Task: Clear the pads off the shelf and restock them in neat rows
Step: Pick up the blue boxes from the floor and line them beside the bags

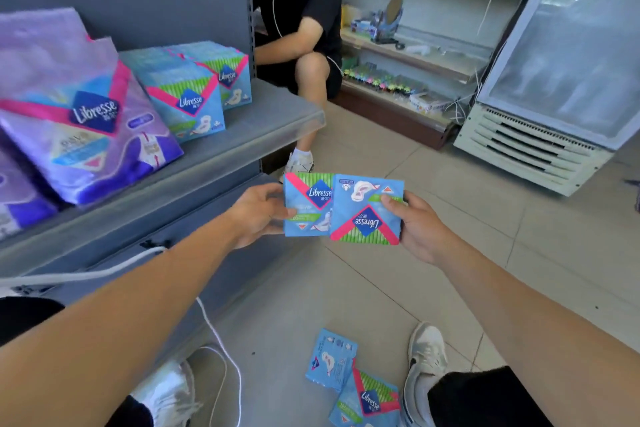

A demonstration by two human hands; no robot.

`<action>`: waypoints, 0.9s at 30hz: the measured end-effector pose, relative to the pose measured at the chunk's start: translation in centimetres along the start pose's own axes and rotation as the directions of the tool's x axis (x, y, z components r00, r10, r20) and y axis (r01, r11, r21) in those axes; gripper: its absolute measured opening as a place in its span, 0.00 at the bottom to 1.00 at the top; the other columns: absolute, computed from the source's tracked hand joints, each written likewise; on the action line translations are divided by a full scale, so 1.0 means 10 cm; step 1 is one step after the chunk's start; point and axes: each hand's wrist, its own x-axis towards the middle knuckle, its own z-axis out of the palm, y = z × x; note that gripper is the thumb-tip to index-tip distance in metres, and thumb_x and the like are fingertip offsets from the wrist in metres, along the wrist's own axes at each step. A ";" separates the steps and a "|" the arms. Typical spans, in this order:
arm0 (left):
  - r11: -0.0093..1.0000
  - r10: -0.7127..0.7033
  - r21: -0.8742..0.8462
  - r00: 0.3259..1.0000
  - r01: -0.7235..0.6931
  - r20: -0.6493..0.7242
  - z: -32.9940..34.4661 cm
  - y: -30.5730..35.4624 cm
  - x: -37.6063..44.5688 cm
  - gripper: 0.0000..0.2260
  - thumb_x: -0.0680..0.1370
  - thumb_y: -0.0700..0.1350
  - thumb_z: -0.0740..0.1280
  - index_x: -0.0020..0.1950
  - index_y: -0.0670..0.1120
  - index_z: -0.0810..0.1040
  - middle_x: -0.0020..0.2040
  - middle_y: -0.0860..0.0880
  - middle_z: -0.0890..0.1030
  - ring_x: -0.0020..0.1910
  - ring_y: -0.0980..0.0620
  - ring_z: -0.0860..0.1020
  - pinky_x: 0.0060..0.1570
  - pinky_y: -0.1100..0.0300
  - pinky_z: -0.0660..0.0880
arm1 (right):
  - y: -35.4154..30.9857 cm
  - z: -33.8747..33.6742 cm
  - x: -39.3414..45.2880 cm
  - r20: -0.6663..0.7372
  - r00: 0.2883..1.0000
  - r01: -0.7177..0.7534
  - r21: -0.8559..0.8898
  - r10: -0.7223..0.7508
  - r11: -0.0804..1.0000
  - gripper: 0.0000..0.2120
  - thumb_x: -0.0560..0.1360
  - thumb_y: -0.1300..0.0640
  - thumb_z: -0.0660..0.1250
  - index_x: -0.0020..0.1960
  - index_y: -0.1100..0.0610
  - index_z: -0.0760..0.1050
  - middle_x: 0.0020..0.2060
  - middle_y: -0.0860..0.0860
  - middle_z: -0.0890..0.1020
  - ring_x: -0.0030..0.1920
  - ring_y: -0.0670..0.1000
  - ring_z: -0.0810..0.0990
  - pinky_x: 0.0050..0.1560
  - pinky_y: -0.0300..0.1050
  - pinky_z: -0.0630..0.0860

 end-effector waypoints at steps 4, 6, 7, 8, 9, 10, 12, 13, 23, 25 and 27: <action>0.993 0.112 -0.022 0.991 -0.114 -0.074 -0.12 0.55 -0.15 0.16 0.74 0.30 0.69 0.60 0.41 0.74 0.54 0.43 0.84 0.50 0.45 0.84 0.47 0.49 0.82 | -0.46 0.45 0.08 0.025 0.996 0.090 0.021 -0.091 0.996 0.22 0.74 0.56 0.69 0.66 0.61 0.71 0.58 0.59 0.82 0.52 0.57 0.83 0.57 0.60 0.78; 0.986 0.162 -0.019 0.980 -0.166 -0.117 -0.18 0.82 -0.22 0.16 0.74 0.30 0.69 0.57 0.44 0.73 0.53 0.42 0.84 0.49 0.44 0.84 0.46 0.49 0.82 | -0.67 0.69 0.16 0.055 0.993 0.105 0.035 -0.106 0.994 0.22 0.74 0.56 0.69 0.66 0.61 0.70 0.57 0.58 0.83 0.52 0.57 0.83 0.56 0.61 0.79; 0.982 0.187 -0.009 0.972 -0.190 -0.142 -0.20 0.93 -0.25 0.16 0.74 0.30 0.69 0.57 0.45 0.72 0.53 0.42 0.83 0.48 0.44 0.84 0.46 0.48 0.82 | -0.78 0.82 0.18 0.071 0.991 0.110 0.033 -0.112 0.993 0.24 0.73 0.55 0.70 0.66 0.61 0.70 0.57 0.58 0.83 0.52 0.57 0.83 0.58 0.62 0.78; 0.977 0.211 0.006 0.962 -0.213 -0.172 -0.25 1.04 -0.27 0.17 0.74 0.30 0.69 0.58 0.45 0.72 0.53 0.41 0.83 0.48 0.44 0.84 0.45 0.48 0.82 | -0.90 0.94 0.23 0.092 0.988 0.124 0.023 -0.126 0.992 0.27 0.70 0.54 0.72 0.66 0.61 0.70 0.56 0.58 0.83 0.53 0.58 0.83 0.59 0.63 0.77; 0.972 0.235 0.025 0.952 -0.235 -0.198 -0.29 1.15 -0.29 0.17 0.75 0.30 0.68 0.60 0.44 0.71 0.53 0.41 0.83 0.48 0.44 0.83 0.46 0.48 0.82 | -1.01 1.06 0.27 0.116 0.983 0.141 0.004 -0.141 0.990 0.29 0.68 0.52 0.73 0.66 0.61 0.70 0.56 0.58 0.83 0.52 0.58 0.83 0.59 0.63 0.77; 0.965 0.261 0.054 0.940 -0.256 -0.219 -0.31 1.25 -0.31 0.17 0.76 0.29 0.67 0.61 0.44 0.71 0.53 0.41 0.82 0.48 0.45 0.83 0.47 0.48 0.82 | -1.09 1.16 0.31 0.136 0.978 0.162 -0.015 -0.158 0.987 0.30 0.67 0.51 0.73 0.65 0.60 0.70 0.55 0.58 0.83 0.52 0.58 0.83 0.59 0.63 0.77; 0.948 0.314 0.133 0.912 -0.288 -0.263 -0.39 1.42 -0.33 0.16 0.77 0.29 0.65 0.59 0.46 0.74 0.53 0.43 0.82 0.49 0.46 0.81 0.48 0.50 0.80 | -1.25 1.33 0.44 0.177 0.966 0.200 -0.058 -0.187 0.978 0.25 0.68 0.51 0.73 0.62 0.59 0.72 0.53 0.57 0.84 0.50 0.58 0.83 0.59 0.62 0.77; 0.939 0.336 0.167 0.901 -0.299 -0.275 -0.44 1.51 -0.33 0.15 0.77 0.30 0.65 0.57 0.48 0.74 0.52 0.46 0.82 0.49 0.48 0.81 0.45 0.57 0.79 | -1.31 1.41 0.53 0.188 0.961 0.217 -0.068 -0.201 0.974 0.21 0.71 0.52 0.72 0.60 0.58 0.72 0.53 0.57 0.84 0.50 0.58 0.84 0.58 0.62 0.77; 0.812 0.357 0.569 0.880 -0.126 -0.314 -0.68 1.91 0.02 0.34 0.69 0.50 0.77 0.70 0.51 0.65 0.60 0.54 0.79 0.56 0.52 0.79 0.59 0.52 0.77 | -1.63 1.80 1.38 0.240 0.926 0.363 -0.346 -0.293 0.865 0.19 0.80 0.50 0.64 0.65 0.56 0.62 0.55 0.54 0.80 0.44 0.45 0.83 0.37 0.36 0.78; 0.762 0.375 0.643 0.864 -0.081 -0.335 -0.68 1.95 0.11 0.38 0.71 0.48 0.76 0.75 0.50 0.59 0.60 0.54 0.77 0.58 0.49 0.78 0.57 0.56 0.74 | -1.66 1.79 1.52 0.260 0.911 0.403 -0.390 -0.321 0.828 0.18 0.80 0.50 0.64 0.64 0.53 0.61 0.59 0.53 0.78 0.48 0.45 0.82 0.38 0.35 0.77; 0.722 0.390 0.691 0.847 -0.038 -0.361 -0.67 1.96 0.20 0.45 0.73 0.45 0.74 0.79 0.52 0.45 0.60 0.51 0.74 0.58 0.48 0.76 0.54 0.59 0.70 | -1.69 1.77 1.61 0.314 0.889 0.444 -0.409 -0.333 0.798 0.22 0.78 0.48 0.66 0.65 0.43 0.57 0.62 0.52 0.76 0.55 0.48 0.81 0.48 0.41 0.80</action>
